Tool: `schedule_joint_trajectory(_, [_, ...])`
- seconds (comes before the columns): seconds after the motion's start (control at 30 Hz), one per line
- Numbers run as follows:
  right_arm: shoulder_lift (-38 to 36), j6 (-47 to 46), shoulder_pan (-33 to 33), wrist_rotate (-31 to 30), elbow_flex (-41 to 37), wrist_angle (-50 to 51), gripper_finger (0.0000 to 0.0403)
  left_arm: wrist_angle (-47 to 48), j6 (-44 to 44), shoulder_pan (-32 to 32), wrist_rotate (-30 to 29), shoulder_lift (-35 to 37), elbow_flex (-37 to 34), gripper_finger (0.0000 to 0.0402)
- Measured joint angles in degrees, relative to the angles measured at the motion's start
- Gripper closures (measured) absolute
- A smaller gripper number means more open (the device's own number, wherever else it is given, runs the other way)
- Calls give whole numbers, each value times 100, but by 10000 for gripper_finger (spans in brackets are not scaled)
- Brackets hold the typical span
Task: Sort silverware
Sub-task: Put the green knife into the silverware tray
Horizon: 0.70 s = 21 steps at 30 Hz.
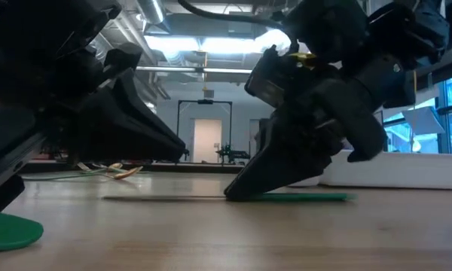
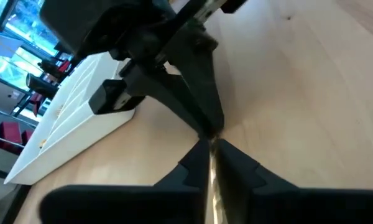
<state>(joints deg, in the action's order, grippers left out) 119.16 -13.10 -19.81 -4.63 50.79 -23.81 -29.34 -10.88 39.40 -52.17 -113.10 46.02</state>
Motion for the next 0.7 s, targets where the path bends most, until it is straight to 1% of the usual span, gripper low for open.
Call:
schedule_joint_trajectory(0.07, [23,-284,2,80,-33,-56,381,9,15,-2,196,22,0,361])
schedule_joint_trajectory(0.1, [23,-417,3,105,-48,-83,385,11,70,-17,339,26,0,348])
schedule_joint_trajectory(0.2, [23,-670,6,126,-77,-149,380,63,352,-137,800,27,0,307])
schedule_joint_trajectory(0.3, [33,-802,8,168,-103,-282,368,307,733,-378,1421,39,7,270])
schedule_joint_trajectory(0.37, [41,-831,10,228,-117,-371,371,520,1000,-565,1637,50,9,251])
schedule_joint_trajectory(0.5, [84,-908,12,326,-125,-620,384,1044,1230,-889,1953,87,44,233])
schedule_joint_trajectory(0.6, [97,-965,12,438,-123,-697,384,1310,1136,-1074,2174,96,50,232])
schedule_joint_trajectory(0.7, [113,-992,19,552,-132,-824,378,1372,956,-1202,2367,101,50,234])
